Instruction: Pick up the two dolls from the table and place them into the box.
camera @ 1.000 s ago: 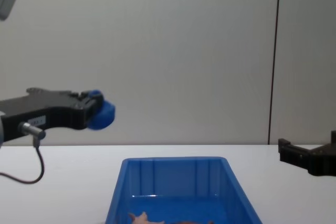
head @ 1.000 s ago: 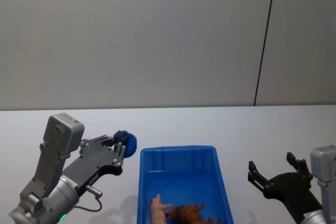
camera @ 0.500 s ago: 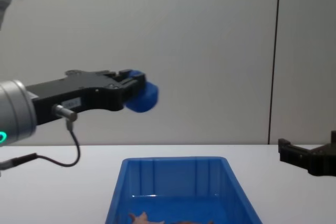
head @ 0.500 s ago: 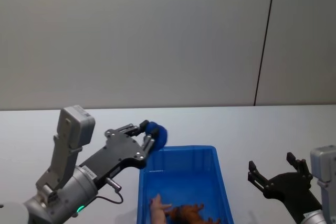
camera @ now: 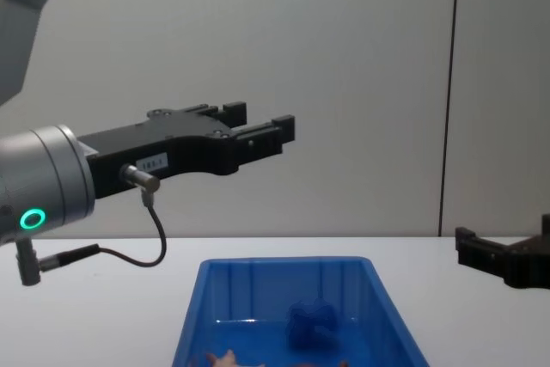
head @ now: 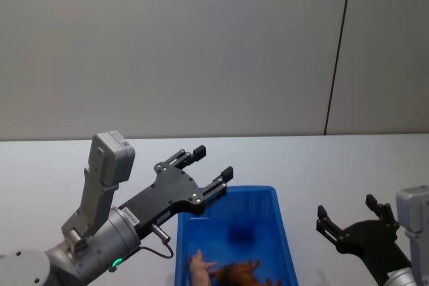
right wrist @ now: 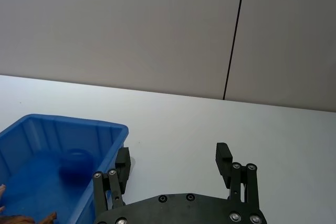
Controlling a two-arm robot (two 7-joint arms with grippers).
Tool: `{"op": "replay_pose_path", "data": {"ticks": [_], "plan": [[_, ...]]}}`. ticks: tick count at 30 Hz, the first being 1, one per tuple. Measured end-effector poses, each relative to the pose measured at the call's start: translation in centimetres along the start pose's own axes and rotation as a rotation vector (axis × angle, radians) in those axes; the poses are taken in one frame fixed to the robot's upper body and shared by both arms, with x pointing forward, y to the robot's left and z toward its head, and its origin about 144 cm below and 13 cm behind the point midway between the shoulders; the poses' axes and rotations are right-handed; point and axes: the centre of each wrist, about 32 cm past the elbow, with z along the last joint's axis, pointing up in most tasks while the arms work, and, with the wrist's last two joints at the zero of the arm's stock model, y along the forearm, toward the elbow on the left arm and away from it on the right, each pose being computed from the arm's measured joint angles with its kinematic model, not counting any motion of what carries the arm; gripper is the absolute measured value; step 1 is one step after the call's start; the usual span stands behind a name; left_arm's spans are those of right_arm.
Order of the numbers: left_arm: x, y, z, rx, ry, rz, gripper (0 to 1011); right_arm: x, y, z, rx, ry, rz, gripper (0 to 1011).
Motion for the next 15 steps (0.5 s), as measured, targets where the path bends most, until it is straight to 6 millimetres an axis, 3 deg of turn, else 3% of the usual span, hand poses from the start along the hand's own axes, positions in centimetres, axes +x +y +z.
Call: {"op": "replay_pose_path", "data": {"ticks": [10, 15], "plan": [[0.00, -0.39, -0.05, -0.008, 0.006, -0.022, 957, 0.00, 0.00, 0.00, 0.000, 0.000, 0.000, 1001], [-0.01, -0.50, -0.06, -0.010, 0.008, -0.029, 1001, 0.00, 0.00, 0.00, 0.000, 0.000, 0.000, 1001]]}}
